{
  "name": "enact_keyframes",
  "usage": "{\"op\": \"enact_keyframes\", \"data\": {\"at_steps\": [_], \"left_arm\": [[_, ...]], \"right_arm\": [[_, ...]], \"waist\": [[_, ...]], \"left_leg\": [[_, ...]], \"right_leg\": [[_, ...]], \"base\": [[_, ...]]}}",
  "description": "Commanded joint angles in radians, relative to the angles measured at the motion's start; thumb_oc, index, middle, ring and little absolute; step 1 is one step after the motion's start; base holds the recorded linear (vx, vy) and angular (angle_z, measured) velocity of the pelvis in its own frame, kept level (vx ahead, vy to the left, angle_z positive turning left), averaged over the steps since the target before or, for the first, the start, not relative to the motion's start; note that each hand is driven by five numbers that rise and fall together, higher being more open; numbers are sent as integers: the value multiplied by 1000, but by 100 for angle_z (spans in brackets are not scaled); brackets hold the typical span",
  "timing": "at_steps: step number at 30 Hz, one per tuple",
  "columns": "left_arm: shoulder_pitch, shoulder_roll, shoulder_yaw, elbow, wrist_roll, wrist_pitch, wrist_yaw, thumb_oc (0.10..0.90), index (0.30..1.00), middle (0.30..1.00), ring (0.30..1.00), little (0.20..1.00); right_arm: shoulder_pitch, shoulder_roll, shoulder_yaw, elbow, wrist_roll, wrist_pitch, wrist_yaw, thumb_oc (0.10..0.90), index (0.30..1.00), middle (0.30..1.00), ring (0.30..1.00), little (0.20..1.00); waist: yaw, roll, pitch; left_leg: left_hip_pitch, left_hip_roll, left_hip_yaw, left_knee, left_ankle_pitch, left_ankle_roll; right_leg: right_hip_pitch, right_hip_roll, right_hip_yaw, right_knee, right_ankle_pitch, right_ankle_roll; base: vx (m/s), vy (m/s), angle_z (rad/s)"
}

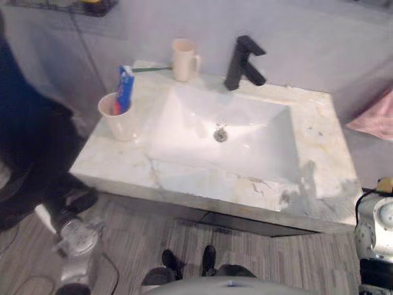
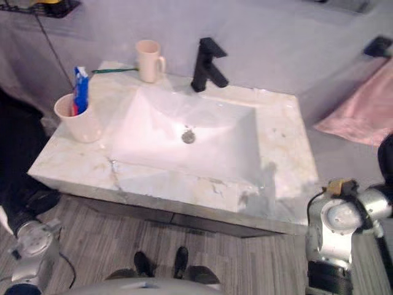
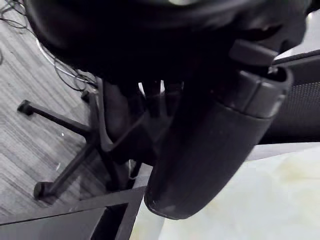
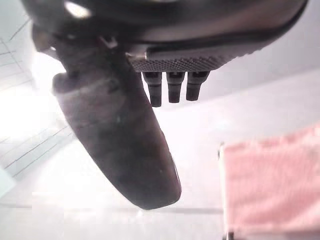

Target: Organize the bathroom.

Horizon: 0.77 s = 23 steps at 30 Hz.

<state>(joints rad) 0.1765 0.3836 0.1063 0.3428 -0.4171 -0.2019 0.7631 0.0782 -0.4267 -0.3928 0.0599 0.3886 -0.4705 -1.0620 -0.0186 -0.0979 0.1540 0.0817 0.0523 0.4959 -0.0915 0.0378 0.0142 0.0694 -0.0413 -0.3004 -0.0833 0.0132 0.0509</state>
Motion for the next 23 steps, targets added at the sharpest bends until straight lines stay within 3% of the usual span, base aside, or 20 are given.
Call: {"op": "enact_keyframes", "data": {"at_steps": [1,2,4,5,6,7,9,11,13,15,17,20,23], "left_arm": [[-107,22,-16,34,64,-92,-4,800,900,900,900,900],[-104,15,-13,59,55,-107,-3,800,900,900,900,900],[-95,10,4,130,24,-138,4,800,900,900,900,900],[-95,5,14,152,20,-147,2,800,900,900,900,900],[-98,-1,28,180,36,-148,7,800,900,900,900,900],[-105,1,28,221,47,-162,18,800,900,900,900,900],[-125,1,25,272,58,-162,22,800,900,900,900,900],[-158,-10,23,359,48,-149,8,800,900,900,900,900],[-175,-17,15,425,26,-152,-18,800,900,900,900,900],[-194,-50,-14,506,-20,-111,-92,800,900,900,900,900],[-202,-78,-60,572,-25,-74,-180,800,900,900,900,900],[-204,-92,-103,626,-25,-72,-235,800,900,900,900,900],[-219,-105,-148,727,-60,-52,-341,800,900,900,900,900]], "right_arm": [[-10,-81,-79,-9,-89,-44,-73,800,900,900,900,900],[-9,-82,-80,10,-98,-35,-93,800,900,900,900,900],[-10,-78,-77,56,-98,-19,-97,800,900,900,900,900],[-12,-79,-73,71,-109,-8,-96,800,900,900,900,900],[-16,-81,-63,93,-124,28,-104,800,900,900,900,900],[-14,-87,-51,125,-101,22,-91,800,900,900,900,900],[-11,-86,-47,185,-91,31,-66,800,900,900,900,900],[5,-66,-30,302,-19,58,-3,800,900,900,900,900],[7,-41,-7,402,-11,63,42,800,900,900,900,900],[17,23,86,537,82,131,105,800,900,900,900,900],[11,88,170,694,154,172,186,800,900,900,900,900],[1,116,203,826,213,212,293,800,900,900,900,900],[-28,149,282,988,206,366,463,800,900,900,900,900]], "waist": [[-61,17,-18],[-59,12,-6],[-35,-1,4],[-33,-4,6],[-33,-6,9],[-39,-15,10],[-53,-20,4],[-81,-13,-16],[-92,16,-25],[-106,46,-32],[-97,54,-34],[-85,59,-35],[-69,67,-33]], "left_leg": [[-87,-9,1,99,-21,-66],[-118,-4,5,150,-11,-67],[-168,-19,-151,260,-57,-76],[-169,-22,-182,289,-78,-75],[-167,-23,-210,323,-106,-74],[-163,-12,-220,409,-133,-70],[-144,-2,-223,445,-176,-54],[-77,8,-243,393,-204,-40],[-24,-1,-269,271,-185,-48],[49,3,-260,103,-131,-59],[66,-2,-277,21,-96,-66],[61,-11,-292,5,-91,-66],[60,-25,-289,4,-95,-55]], "right_leg": [[105,31,-13,3,-58,73],[94,28,-17,3,-35,61],[81,5,28,3,-19,49],[76,-2,39,4,-16,46],[70,-10,53,4,-13,43],[60,-22,61,7,-5,37],[42,-36,66,14,5,40],[-1,-50,64,35,9,48],[-17,-39,65,49,-1,56],[-34,-38,43,55,5,69],[-34,-44,40,42,20,85],[-33,-51,34,31,32,93],[-34,-71,26,27,46,107]], "base": [[-213,-77,-40],[-246,-61,-21],[-203,-6,-44],[-149,56,-65],[-157,53,-71],[-176,56,-70],[-117,81,-78],[-66,195,-8],[0,197,11],[-20,210,28],[-35,158,29],[-35,111,3],[-30,140,5]]}}
